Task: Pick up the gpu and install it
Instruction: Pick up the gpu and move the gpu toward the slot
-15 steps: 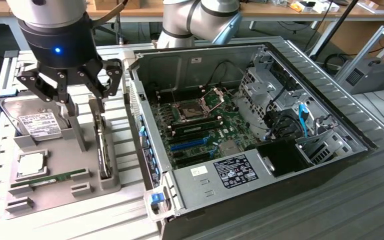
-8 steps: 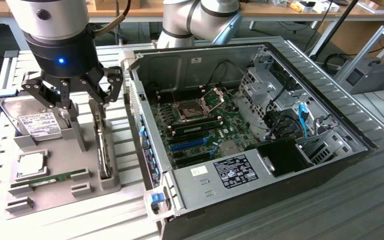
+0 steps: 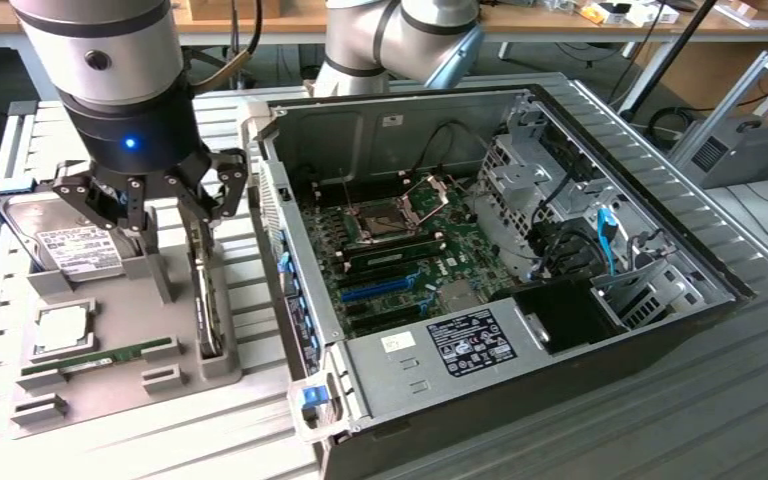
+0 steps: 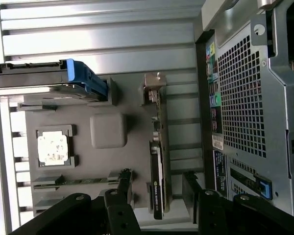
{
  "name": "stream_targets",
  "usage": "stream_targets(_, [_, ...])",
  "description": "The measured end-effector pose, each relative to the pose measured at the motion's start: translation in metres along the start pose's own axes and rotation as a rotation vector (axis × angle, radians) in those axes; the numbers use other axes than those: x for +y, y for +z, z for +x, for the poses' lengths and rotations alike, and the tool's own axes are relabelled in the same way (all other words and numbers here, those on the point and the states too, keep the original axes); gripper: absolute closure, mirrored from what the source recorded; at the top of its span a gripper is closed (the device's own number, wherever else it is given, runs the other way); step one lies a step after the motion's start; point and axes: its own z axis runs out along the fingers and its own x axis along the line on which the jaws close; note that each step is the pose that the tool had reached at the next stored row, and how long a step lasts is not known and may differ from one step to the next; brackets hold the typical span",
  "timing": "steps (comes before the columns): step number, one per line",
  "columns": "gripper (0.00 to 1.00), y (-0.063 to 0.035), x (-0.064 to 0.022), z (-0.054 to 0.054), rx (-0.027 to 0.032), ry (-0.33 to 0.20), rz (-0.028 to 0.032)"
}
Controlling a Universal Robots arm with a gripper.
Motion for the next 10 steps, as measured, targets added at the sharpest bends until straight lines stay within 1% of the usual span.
stream_targets(5, [0.46,0.0091,-0.0004,0.0,0.0004,0.0,0.0001])
stream_targets(10, [0.46,0.0212,-0.0009,0.001,0.001,0.0,0.0001])
